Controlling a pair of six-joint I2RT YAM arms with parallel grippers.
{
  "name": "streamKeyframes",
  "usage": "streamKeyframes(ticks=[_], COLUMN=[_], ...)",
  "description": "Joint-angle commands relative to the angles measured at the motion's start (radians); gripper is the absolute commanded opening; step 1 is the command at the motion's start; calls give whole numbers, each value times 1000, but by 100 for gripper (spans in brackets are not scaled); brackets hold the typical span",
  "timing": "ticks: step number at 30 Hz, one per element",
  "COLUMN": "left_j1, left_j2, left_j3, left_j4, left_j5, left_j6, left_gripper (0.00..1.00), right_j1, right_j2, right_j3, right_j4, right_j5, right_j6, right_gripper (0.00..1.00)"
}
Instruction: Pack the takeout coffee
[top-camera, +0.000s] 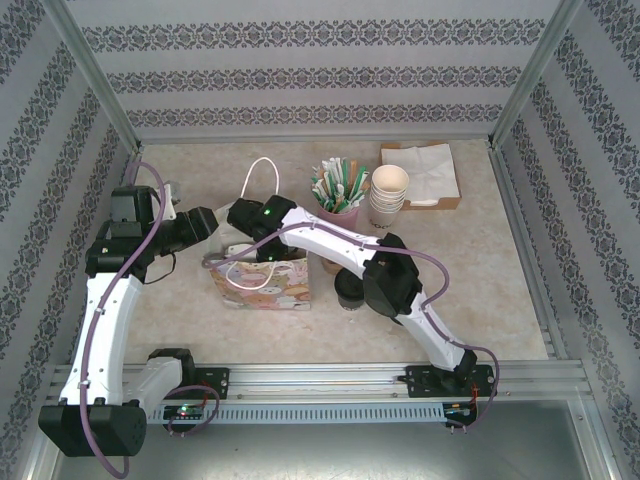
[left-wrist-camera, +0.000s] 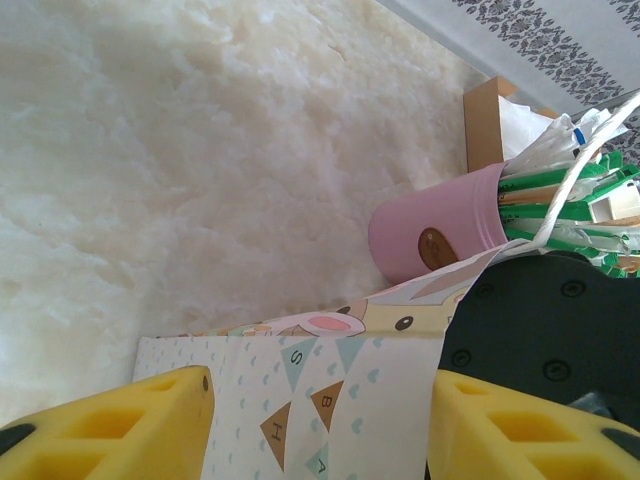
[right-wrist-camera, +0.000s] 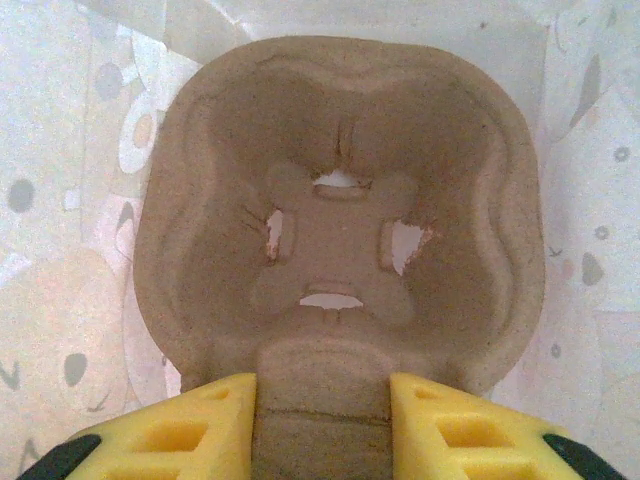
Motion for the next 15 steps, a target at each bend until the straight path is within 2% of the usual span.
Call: streamKeyframes(ticks=[1,9,15], left_j1=[-7,-7,-7], left_j2=[-1,-9,-10], left_j3=[-6,-1,1], left_j4=[18,8,5], left_j5=[-4,-13,-15], left_j6=[13,14,13], left_gripper=[56,54,54], right_j1=[10,13,19], right_j2=[52,71,60], right_j3=[-26,-48,-14], right_j4=[-19,-19,-32], right_j5=[-12,2,40], right_j6=[-1,11,25], right_gripper=[37,37,42])
